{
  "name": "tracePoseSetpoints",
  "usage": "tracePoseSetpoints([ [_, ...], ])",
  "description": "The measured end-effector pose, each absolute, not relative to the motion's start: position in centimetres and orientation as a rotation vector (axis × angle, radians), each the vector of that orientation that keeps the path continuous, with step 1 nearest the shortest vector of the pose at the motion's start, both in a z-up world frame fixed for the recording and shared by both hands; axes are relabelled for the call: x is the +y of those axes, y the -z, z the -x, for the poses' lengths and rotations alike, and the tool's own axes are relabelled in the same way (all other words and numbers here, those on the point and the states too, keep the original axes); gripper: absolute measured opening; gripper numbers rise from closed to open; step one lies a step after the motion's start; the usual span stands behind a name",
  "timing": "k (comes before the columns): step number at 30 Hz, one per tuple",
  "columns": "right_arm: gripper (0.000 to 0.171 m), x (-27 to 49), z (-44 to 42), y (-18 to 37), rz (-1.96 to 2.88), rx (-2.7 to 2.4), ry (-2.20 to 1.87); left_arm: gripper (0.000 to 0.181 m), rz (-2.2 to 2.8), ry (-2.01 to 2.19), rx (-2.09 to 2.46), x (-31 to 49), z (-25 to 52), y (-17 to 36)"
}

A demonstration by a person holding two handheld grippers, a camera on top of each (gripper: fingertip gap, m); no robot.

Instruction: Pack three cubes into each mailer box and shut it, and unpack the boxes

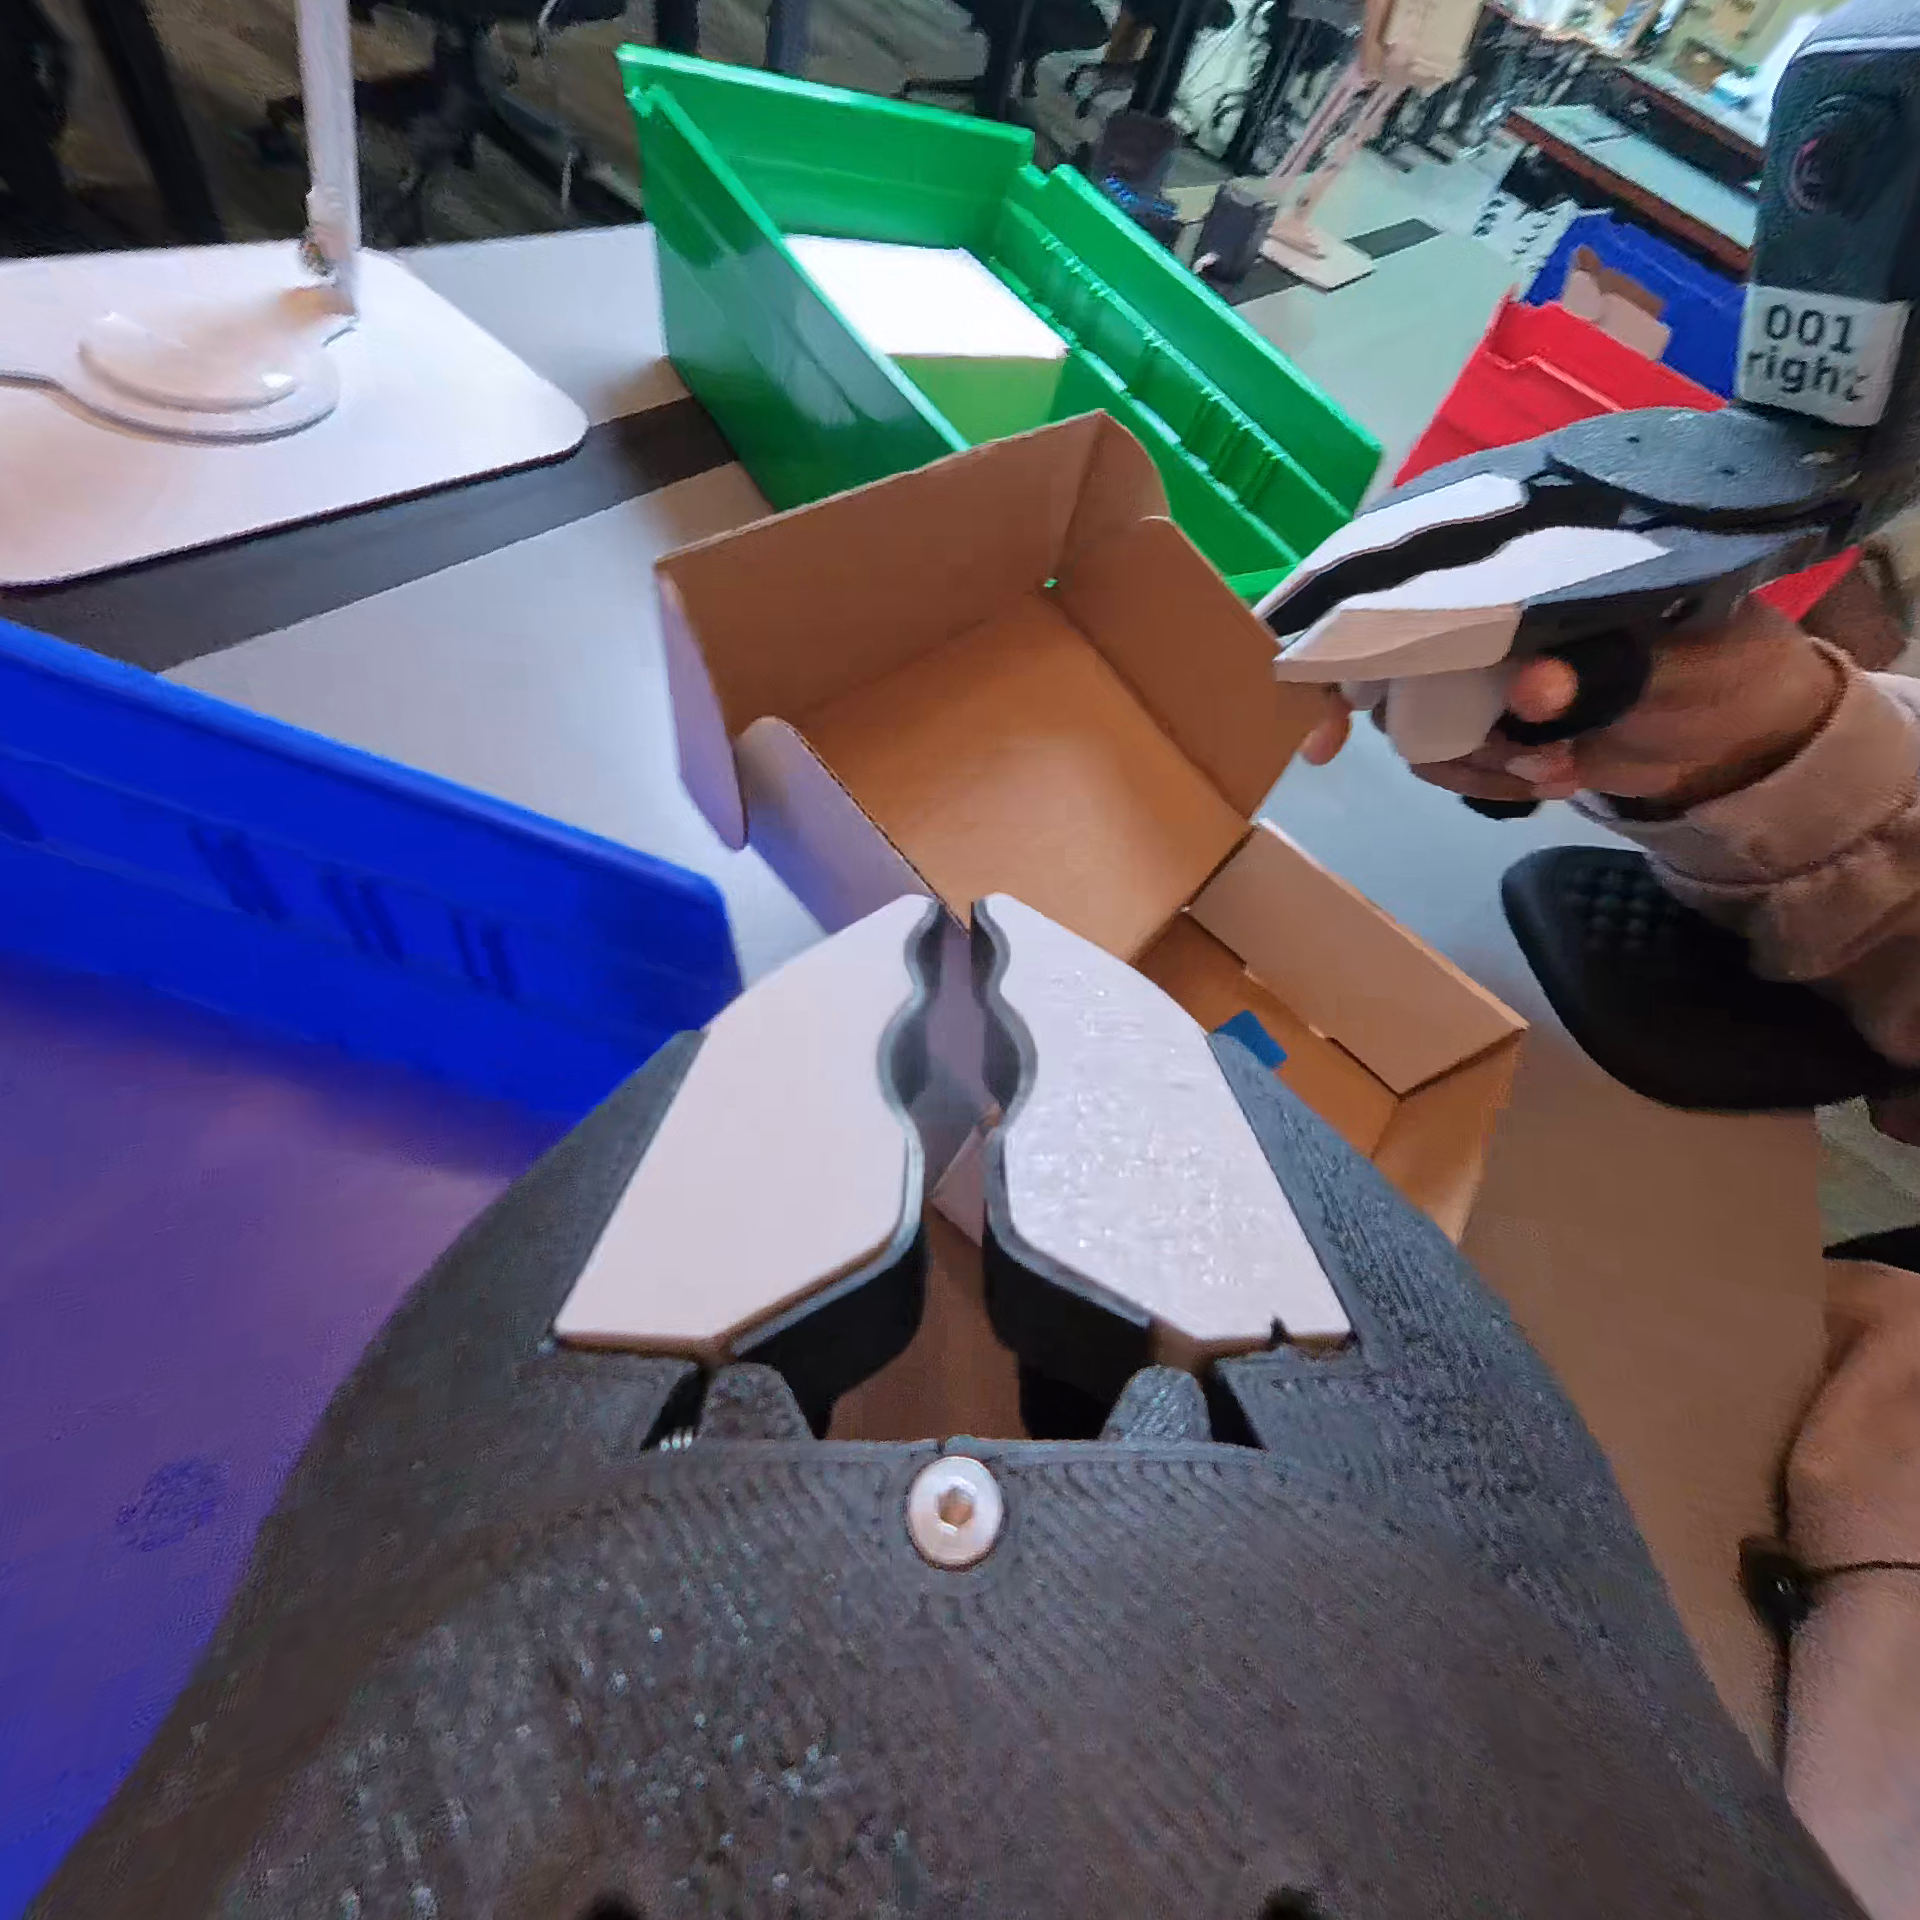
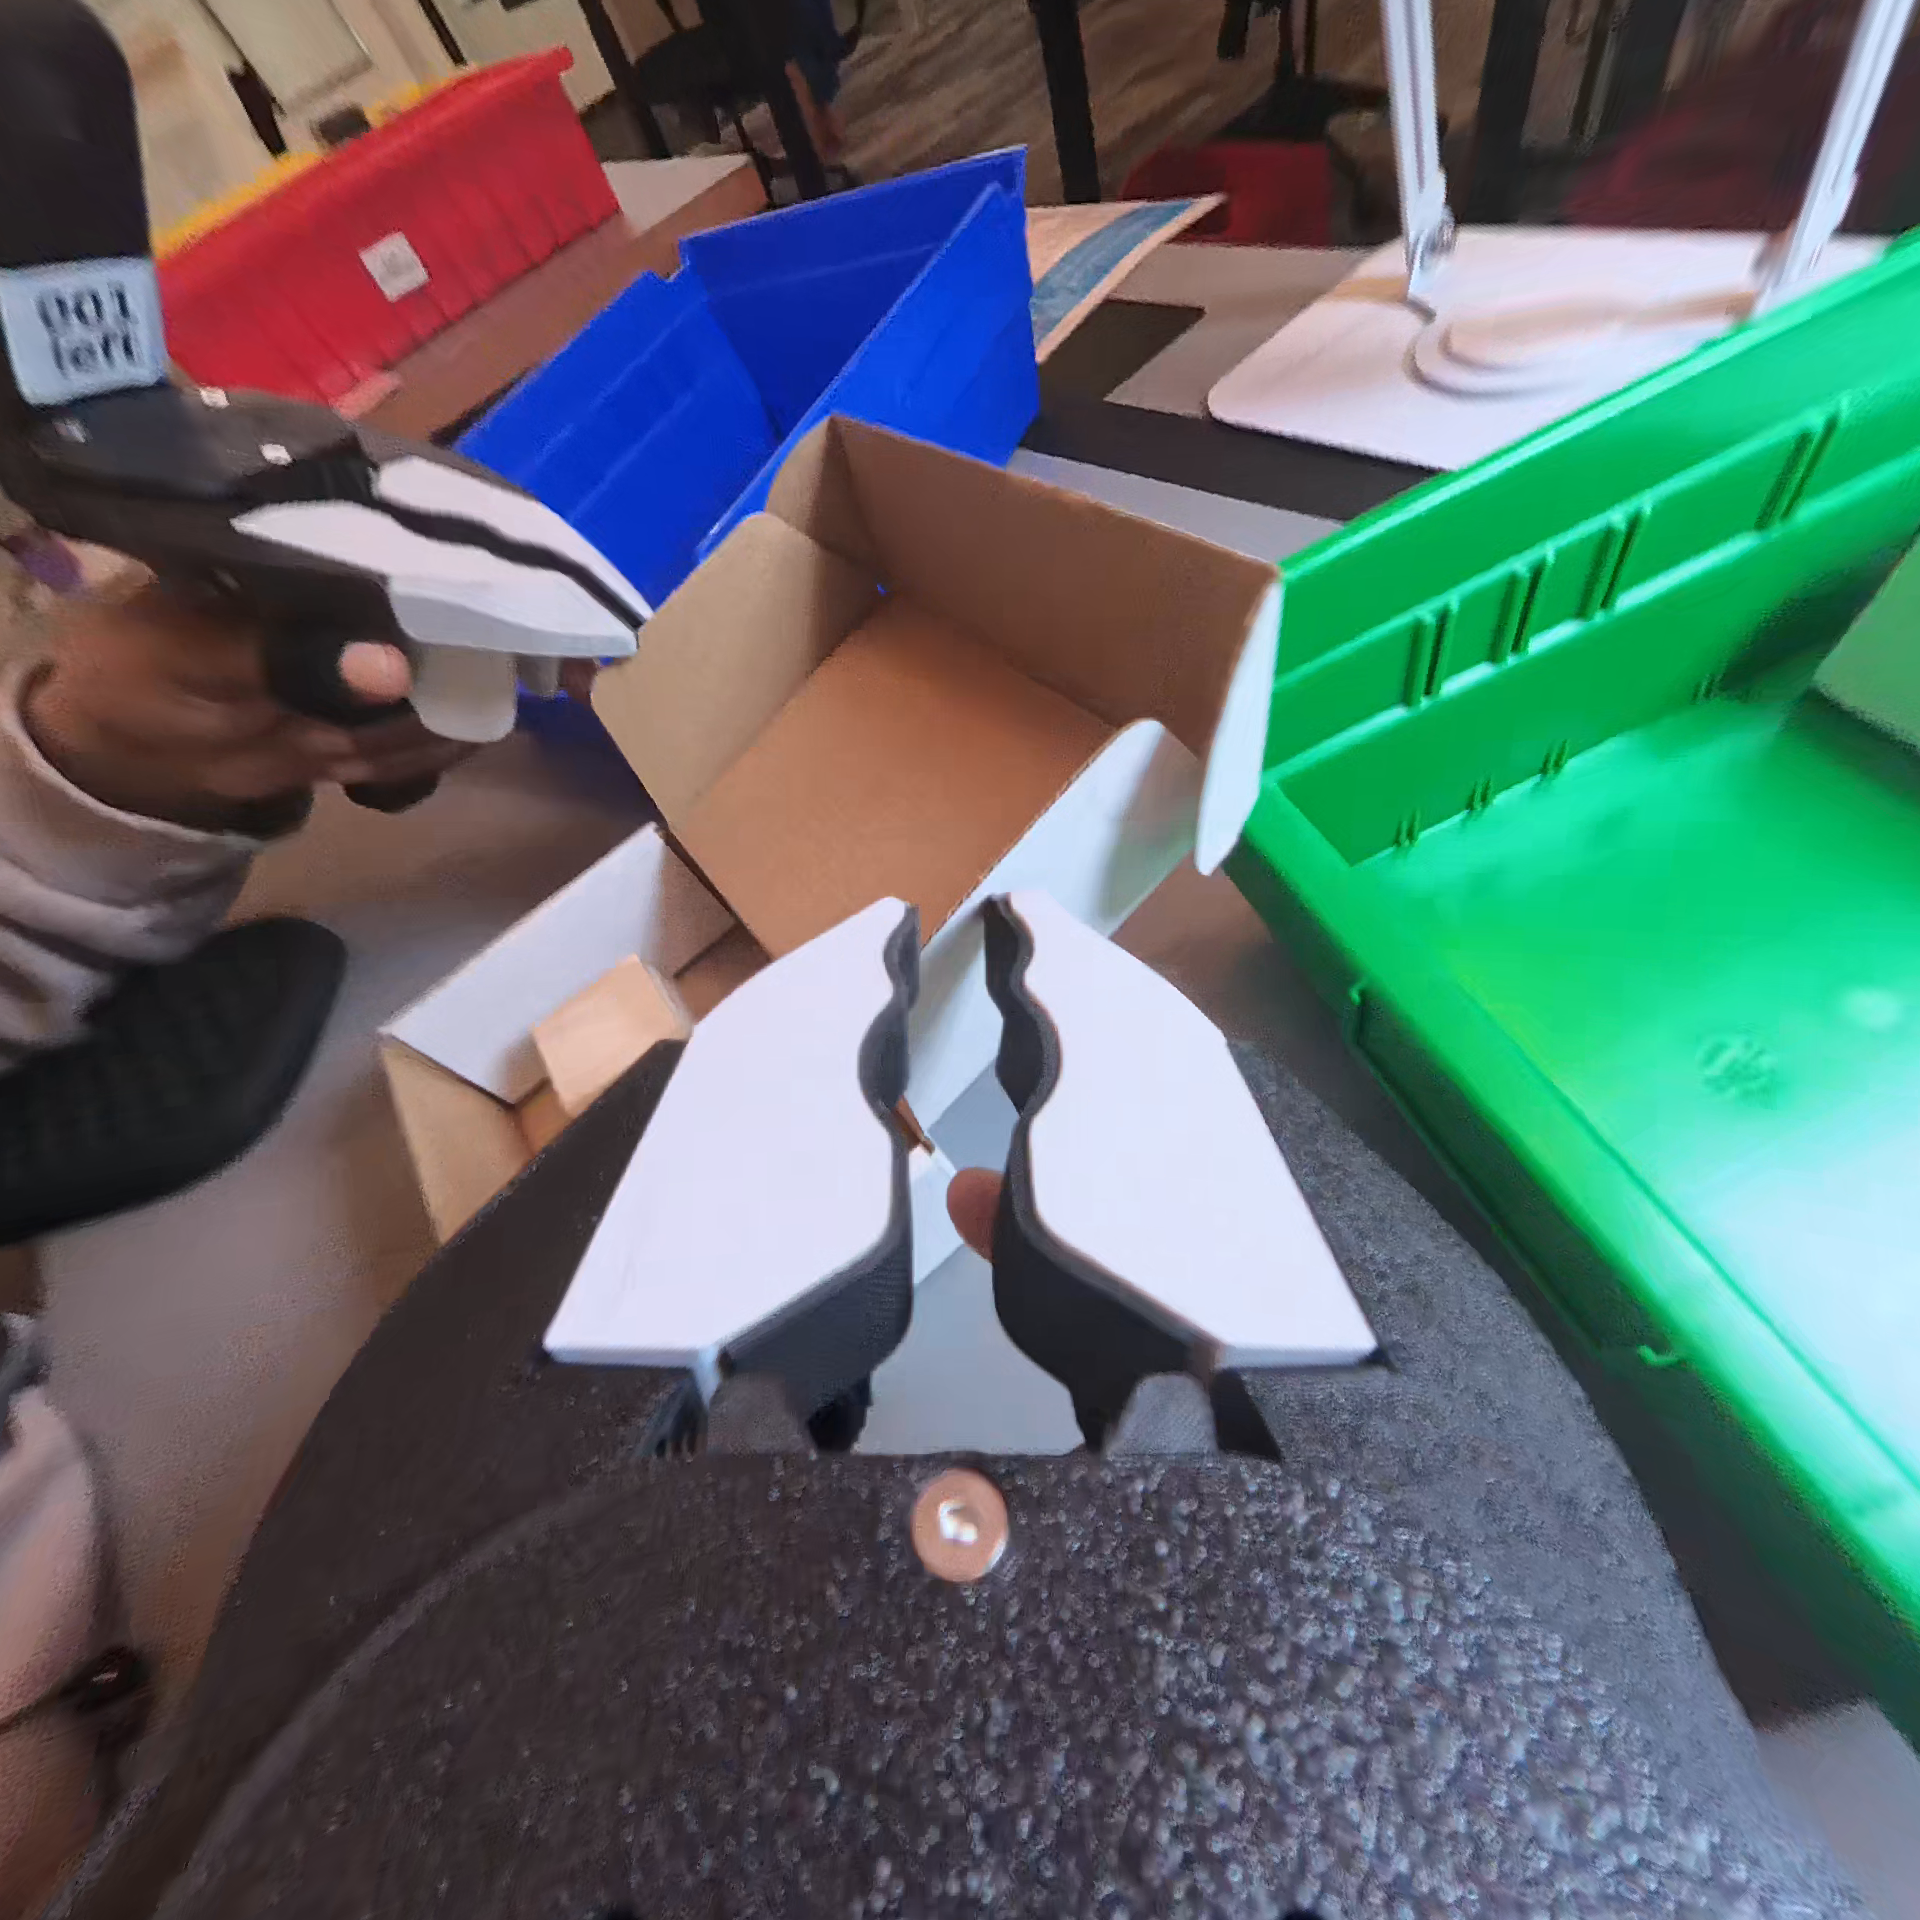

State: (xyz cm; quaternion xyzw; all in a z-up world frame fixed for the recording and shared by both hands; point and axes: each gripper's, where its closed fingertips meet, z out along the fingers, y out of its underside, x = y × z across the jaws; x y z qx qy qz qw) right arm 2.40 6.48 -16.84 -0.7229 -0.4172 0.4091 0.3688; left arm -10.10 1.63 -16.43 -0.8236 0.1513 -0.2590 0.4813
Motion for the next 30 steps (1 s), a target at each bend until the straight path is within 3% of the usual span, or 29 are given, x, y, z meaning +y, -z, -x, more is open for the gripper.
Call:
tracePoseSetpoints([
  [2, 0.011, 5.4, -2.2, 16.3, 1.713, -1.167, -0.934, 0.004, 1.955, 0.616, 0.445, 0.7, 9.1, 16.1],
  [6, 0.011, 3.6, -3.4, 15.9, 1.511, -1.262, -0.735, 0.003, 1.907, 0.513, 0.514, -1.1, 9.2, 15.6],
  [24, 0.004, -0.8, -6.0, 19.1, 1.347, -1.47, -0.696, 0.004, 1.941, 0.432, 0.855, -7.0, 6.9, 20.3],
  [30, 0.006, -1.6, -6.6, 19.7, 1.398, -1.559, -0.819, 0.014, 1.898, 0.413, 0.994, -8.2, 6.8, 20.2],
])
